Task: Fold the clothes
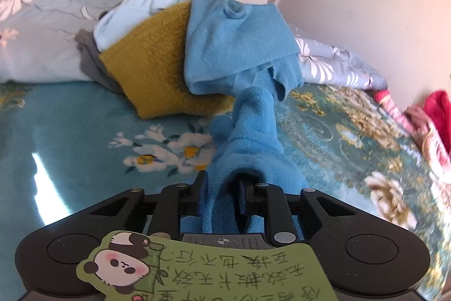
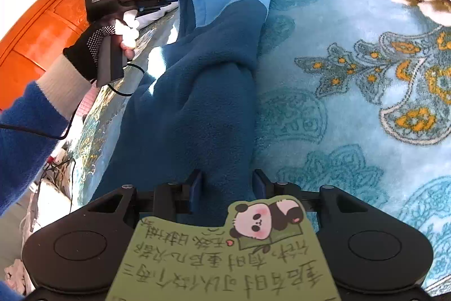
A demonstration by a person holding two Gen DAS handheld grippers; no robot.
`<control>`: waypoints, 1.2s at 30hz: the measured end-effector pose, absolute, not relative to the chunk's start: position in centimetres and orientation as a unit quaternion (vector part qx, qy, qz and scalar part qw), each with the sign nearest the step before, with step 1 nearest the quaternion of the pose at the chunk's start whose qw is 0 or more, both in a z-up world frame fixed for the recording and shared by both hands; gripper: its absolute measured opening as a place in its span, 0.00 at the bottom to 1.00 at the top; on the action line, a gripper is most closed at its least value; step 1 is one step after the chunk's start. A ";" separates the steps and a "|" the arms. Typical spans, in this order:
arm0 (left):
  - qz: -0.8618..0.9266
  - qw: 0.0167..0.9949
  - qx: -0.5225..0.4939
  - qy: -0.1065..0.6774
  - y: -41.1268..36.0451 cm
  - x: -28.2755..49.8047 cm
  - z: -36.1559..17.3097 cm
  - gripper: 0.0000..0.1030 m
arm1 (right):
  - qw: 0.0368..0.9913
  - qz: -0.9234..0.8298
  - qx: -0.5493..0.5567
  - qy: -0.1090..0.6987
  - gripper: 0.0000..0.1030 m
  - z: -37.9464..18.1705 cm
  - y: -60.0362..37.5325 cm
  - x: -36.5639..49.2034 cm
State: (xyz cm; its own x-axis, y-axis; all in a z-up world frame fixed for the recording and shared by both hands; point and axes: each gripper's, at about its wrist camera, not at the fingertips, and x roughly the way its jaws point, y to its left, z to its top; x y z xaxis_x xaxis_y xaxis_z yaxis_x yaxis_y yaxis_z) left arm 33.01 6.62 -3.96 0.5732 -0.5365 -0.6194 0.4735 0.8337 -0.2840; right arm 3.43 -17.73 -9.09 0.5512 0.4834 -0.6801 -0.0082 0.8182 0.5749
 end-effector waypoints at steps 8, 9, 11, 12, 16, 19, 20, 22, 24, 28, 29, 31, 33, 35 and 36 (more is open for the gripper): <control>-0.205 0.890 -0.082 0.398 10.8 36.2 -6.2 0.19 | 0.840 0.146 0.265 0.450 0.39 -9.1 -17.9 2.9; -0.204 0.884 -0.096 0.409 11.4 36.4 -7.0 0.19 | 0.839 0.146 0.269 0.450 0.39 -9.2 -17.9 2.9; -0.208 0.871 -0.132 0.425 12.5 36.4 -8.2 0.21 | 0.838 0.147 0.269 0.451 0.40 -9.3 -17.9 2.9; -0.215 0.864 -0.158 0.427 13.2 36.1 -8.6 0.28 | 0.838 0.148 0.268 0.452 0.40 -9.3 -17.9 3.0; -0.229 0.856 -0.203 0.416 15.6 34.1 -8.7 0.68 | 0.834 0.148 0.276 0.454 0.34 -9.5 -18.0 3.2; -0.225 0.860 -0.205 0.410 17.1 32.2 -8.3 0.72 | 0.831 0.152 0.292 0.448 0.21 -9.4 -18.1 3.3; -0.224 0.859 -0.211 0.408 17.5 31.6 -8.2 0.73 | 0.832 0.155 0.289 0.447 0.20 -9.1 -18.1 3.2; -0.227 0.856 -0.220 0.410 18.3 30.4 -7.9 0.73 | 0.829 0.162 0.299 0.444 0.18 -8.6 -18.7 3.2; -0.236 0.855 -0.222 0.405 18.7 29.0 -7.3 0.74 | 0.832 0.172 0.290 0.440 0.17 -7.4 -20.1 3.3; -0.263 0.852 -0.229 0.390 18.4 26.7 -6.1 0.75 | 0.869 0.134 0.181 0.441 0.16 -3.2 -25.5 3.9; -0.271 0.851 -0.231 0.387 18.2 26.2 -5.9 0.75 | 0.876 0.113 0.158 0.441 0.16 -2.3 -27.3 4.2; -0.287 0.848 -0.236 0.379 17.1 25.8 -5.3 0.77 | 0.884 0.072 0.118 0.447 0.16 -1.2 -30.6 5.1; -0.304 0.845 -0.235 0.372 15.4 25.8 -5.1 0.77 | 0.883 0.040 0.090 0.459 0.16 -0.9 -33.2 6.1; -0.315 0.839 -0.229 0.378 13.4 26.3 -5.2 0.77 | 0.880 0.016 0.073 0.468 0.17 -0.9 -35.4 7.0; -0.320 0.836 -0.227 0.383 12.4 26.6 -5.4 0.77 | 0.877 0.015 0.080 0.473 0.17 -1.4 -35.8 7.4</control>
